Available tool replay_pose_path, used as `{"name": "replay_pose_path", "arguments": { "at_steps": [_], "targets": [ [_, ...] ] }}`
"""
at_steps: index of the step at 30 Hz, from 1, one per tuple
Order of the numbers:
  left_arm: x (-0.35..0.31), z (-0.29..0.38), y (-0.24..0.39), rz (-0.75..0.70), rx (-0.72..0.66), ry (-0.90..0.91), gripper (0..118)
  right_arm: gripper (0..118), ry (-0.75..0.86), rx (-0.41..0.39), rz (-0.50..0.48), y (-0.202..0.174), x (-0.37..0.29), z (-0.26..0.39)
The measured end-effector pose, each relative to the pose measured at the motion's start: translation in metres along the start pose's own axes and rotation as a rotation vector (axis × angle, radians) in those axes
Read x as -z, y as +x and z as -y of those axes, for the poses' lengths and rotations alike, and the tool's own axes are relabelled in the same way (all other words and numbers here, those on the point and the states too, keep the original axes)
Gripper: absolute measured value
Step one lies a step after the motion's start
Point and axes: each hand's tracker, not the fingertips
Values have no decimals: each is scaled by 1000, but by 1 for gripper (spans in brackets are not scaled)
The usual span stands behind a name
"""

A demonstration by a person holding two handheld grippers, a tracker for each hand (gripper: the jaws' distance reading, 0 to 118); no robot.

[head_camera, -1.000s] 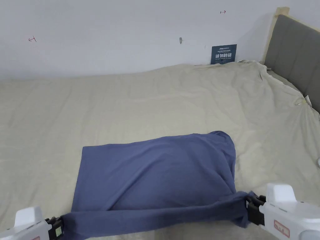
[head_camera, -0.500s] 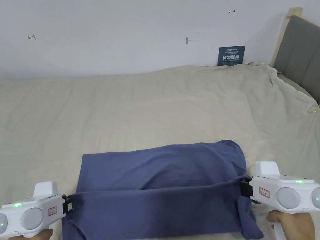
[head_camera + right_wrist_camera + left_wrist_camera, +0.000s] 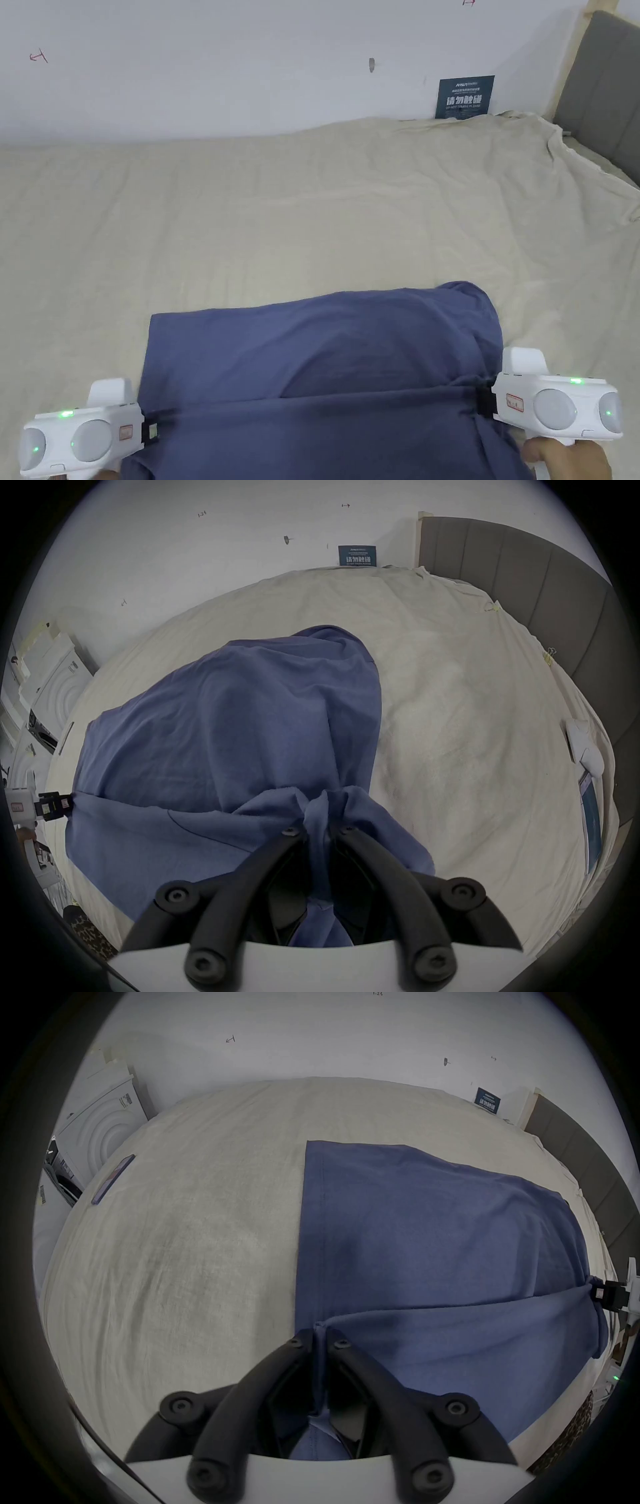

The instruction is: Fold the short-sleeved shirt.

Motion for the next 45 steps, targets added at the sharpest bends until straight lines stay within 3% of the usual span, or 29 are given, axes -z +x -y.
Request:
{"name": "replay_pose_path", "arguments": {
  "at_steps": [3,5,6,19,22,23,26,27,30,40,45],
  "targets": [
    [-9,-1,2,-16,17,6,58,42,5,-20,17,-10,-20,-3],
    [-27,0,6,-31,21,48,94,80,79,-27,-4,-12,-41,-3],
    [-36,-1,7,-26,19,80,104,91,111,-20,-18,-7,-49,-5],
    [-176,8,11,115,-24,384,111,89,523,-52,-70,-8,-214,4],
    [-201,20,12,115,-40,472,99,75,604,-49,-67,-11,-243,17],
    [-208,25,12,117,-27,504,89,64,624,-57,-63,-12,-250,21],
    [-227,44,17,81,-17,597,47,13,664,-80,-41,-19,-270,34],
    [-231,48,18,73,-10,614,30,4,679,-86,-31,-22,-274,38],
    [-232,60,18,62,18,619,2,0,703,-119,-6,-24,-280,48],
    [-213,74,10,74,5,485,0,0,680,-109,-23,-25,-280,58],
    [-181,71,2,71,-43,326,0,0,662,-105,-24,-26,-277,57]
  ]
}}
